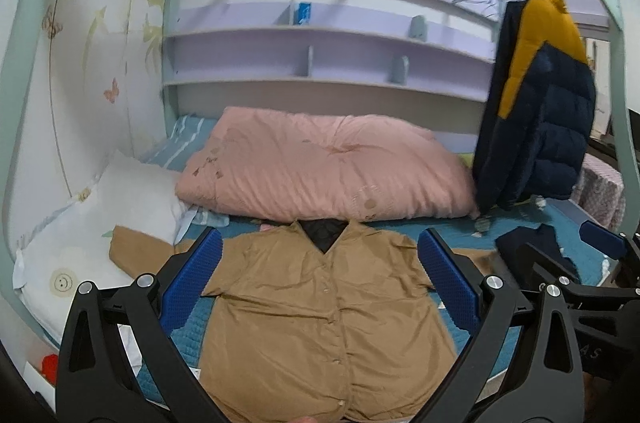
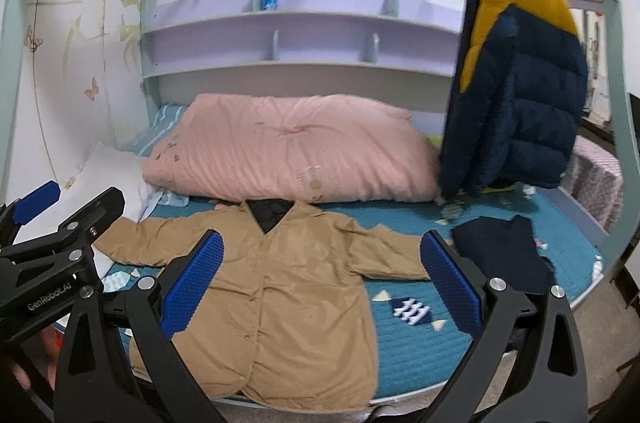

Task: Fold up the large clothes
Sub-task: 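Move both tools down toward the tan jacket lying on the bed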

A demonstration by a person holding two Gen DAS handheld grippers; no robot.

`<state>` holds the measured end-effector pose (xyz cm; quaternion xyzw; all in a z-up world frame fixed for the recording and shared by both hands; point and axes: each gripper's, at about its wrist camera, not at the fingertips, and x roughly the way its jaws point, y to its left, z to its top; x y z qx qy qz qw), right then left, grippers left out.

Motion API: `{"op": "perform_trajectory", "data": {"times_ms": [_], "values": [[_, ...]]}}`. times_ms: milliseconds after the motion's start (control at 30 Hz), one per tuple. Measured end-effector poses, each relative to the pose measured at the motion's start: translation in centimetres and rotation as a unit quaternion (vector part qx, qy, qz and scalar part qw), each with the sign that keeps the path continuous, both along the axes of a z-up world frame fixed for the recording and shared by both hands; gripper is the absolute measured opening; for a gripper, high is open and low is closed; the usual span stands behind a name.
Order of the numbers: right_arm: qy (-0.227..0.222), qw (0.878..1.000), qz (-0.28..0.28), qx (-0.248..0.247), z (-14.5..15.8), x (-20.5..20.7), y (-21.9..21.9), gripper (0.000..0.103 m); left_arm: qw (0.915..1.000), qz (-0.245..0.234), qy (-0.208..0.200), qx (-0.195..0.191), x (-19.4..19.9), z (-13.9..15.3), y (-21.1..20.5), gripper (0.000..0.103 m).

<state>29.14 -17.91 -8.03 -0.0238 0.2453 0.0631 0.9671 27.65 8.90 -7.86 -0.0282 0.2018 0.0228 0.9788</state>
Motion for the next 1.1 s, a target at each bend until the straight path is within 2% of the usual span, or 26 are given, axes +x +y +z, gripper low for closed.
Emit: {"op": "perform_trajectory", "data": {"times_ms": [233,500,667,833,900,933,967,1000,1033,1067,1100], "values": [[0.034,0.998,0.053,-0.012,-3.5,5.1,5.1,0.095,0.9975,0.049,0.049,-0.012,4.2,-3.9,5.3,0.098],[0.065,0.994,0.083,-0.018,-7.2,10.2,9.9,0.095,0.9907,0.091,0.101,-0.011,8.5,-8.4,10.0,0.098],[0.1,0.988,0.114,-0.029,-10.9,14.1,14.1,0.095,0.9847,0.11,0.135,-0.006,11.4,-11.7,14.0,0.098],[0.138,0.98,0.143,-0.015,-15.0,17.7,17.8,0.094,0.9717,0.166,0.168,0.005,13.7,-15.0,20.7,0.098],[0.163,0.974,0.155,0.003,-16.9,19.3,19.2,0.069,0.9667,0.182,0.18,0.01,14.2,-16.1,23.3,0.098],[0.182,0.97,0.162,0.011,-17.9,20.1,20.0,0.05,0.9626,0.193,0.191,0.005,14.5,-16.7,25.4,0.098],[0.201,0.965,0.169,0.025,-19.0,20.8,20.7,0.038,0.9605,0.202,0.191,0.0,14.4,-17.0,26.9,0.098],[0.221,0.958,0.179,0.04,-20.2,21.8,21.5,0.03,0.958,0.216,0.189,-0.005,14.4,-17.3,28.4,0.098],[0.231,0.955,0.183,0.043,-21.0,22.3,22.1,0.015,0.9522,0.235,0.194,-0.012,14.4,-17.9,30.6,0.098],[0.241,0.95,0.191,0.05,-21.9,22.8,22.8,0.007,0.9502,0.239,0.199,-0.024,14.6,-18.3,32.0,0.098],[0.248,0.946,0.199,0.062,-22.6,23.3,23.4,0.005,0.9481,0.241,0.203,-0.039,14.6,-18.7,33.2,0.098]]}}
